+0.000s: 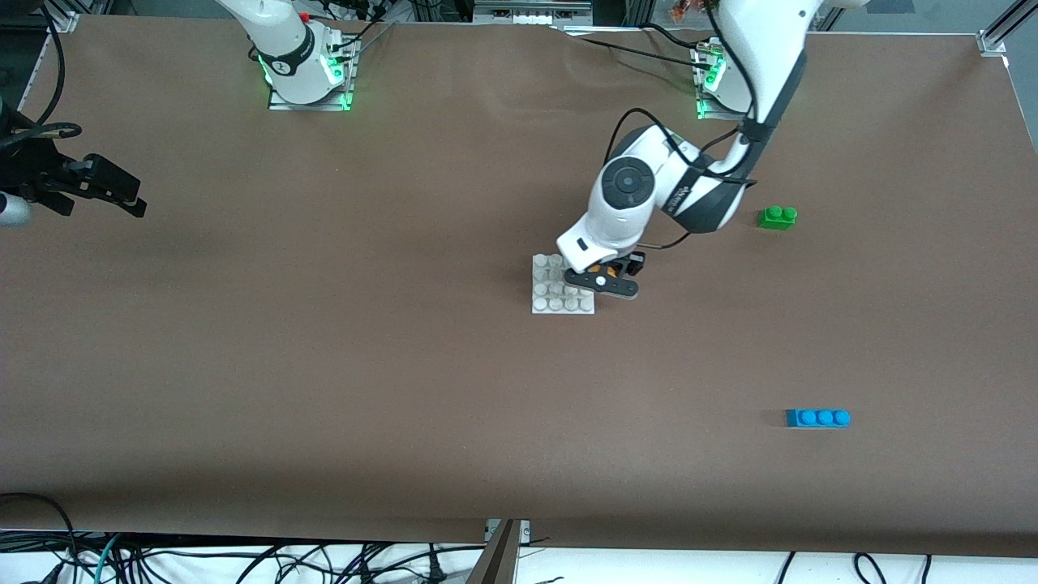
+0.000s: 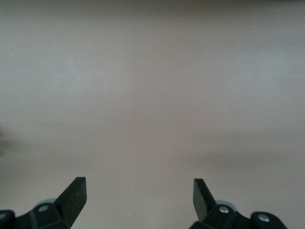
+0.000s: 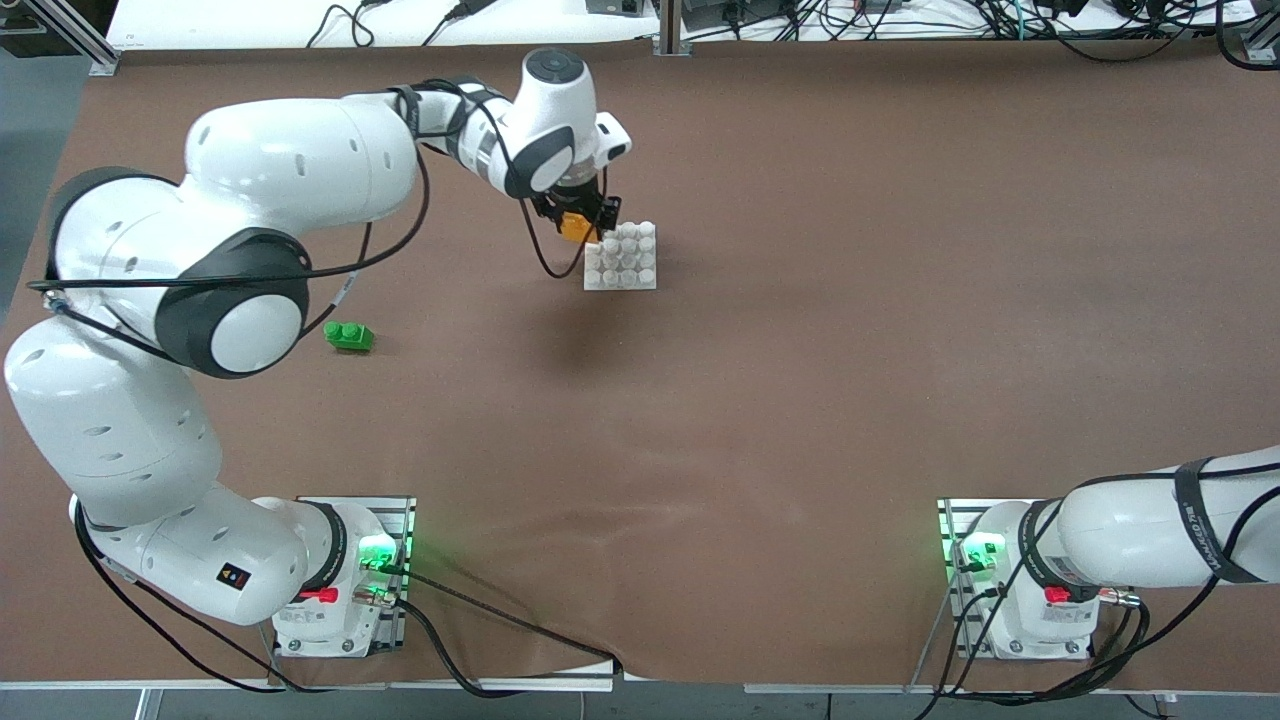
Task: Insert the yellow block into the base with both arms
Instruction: 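Carry the yellow block over the white base with the left gripper, then lower and press the yellow block onto the base studs with the left gripper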
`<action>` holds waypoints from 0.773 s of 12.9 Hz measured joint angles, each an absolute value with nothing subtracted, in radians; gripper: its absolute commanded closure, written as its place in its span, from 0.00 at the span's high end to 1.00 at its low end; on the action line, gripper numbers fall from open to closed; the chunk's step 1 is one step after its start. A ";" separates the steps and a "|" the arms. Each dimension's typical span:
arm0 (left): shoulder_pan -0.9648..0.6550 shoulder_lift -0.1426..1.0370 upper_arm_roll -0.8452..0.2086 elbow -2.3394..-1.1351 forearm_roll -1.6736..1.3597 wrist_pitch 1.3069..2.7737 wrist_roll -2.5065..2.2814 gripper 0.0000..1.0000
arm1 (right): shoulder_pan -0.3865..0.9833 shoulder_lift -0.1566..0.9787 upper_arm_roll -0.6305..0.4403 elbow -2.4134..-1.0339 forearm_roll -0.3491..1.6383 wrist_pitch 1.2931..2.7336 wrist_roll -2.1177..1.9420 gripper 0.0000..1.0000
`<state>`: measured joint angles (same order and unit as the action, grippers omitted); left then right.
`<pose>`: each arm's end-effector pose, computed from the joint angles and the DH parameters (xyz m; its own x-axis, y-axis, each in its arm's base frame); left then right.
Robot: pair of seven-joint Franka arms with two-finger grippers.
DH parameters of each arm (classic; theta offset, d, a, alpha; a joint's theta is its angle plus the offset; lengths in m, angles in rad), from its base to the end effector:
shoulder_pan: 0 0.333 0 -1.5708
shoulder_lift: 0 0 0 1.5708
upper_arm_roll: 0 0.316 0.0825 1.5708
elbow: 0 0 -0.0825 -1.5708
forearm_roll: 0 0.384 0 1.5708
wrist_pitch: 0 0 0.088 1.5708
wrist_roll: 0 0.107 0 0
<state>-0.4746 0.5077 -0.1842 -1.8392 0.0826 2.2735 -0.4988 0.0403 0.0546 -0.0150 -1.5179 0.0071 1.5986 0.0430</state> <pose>0.5102 -0.3833 0.2506 0.9786 -0.1937 -0.0693 -0.1944 -0.9809 -0.0039 0.5743 0.0155 0.6212 0.9995 -0.0179 0.0258 -0.0177 -0.9998 -0.0074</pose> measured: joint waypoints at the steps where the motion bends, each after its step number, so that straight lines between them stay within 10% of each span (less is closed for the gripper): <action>1: -0.489 0.524 -0.184 -1.834 0.083 2.274 -0.515 0.38 | 0.040 0.057 -0.015 -1.518 0.007 1.599 0.043 0.99; 10: -0.545 0.601 -0.184 -1.772 0.082 2.276 -0.624 0.38 | 0.041 0.058 -0.014 -1.518 0.007 1.599 0.042 0.99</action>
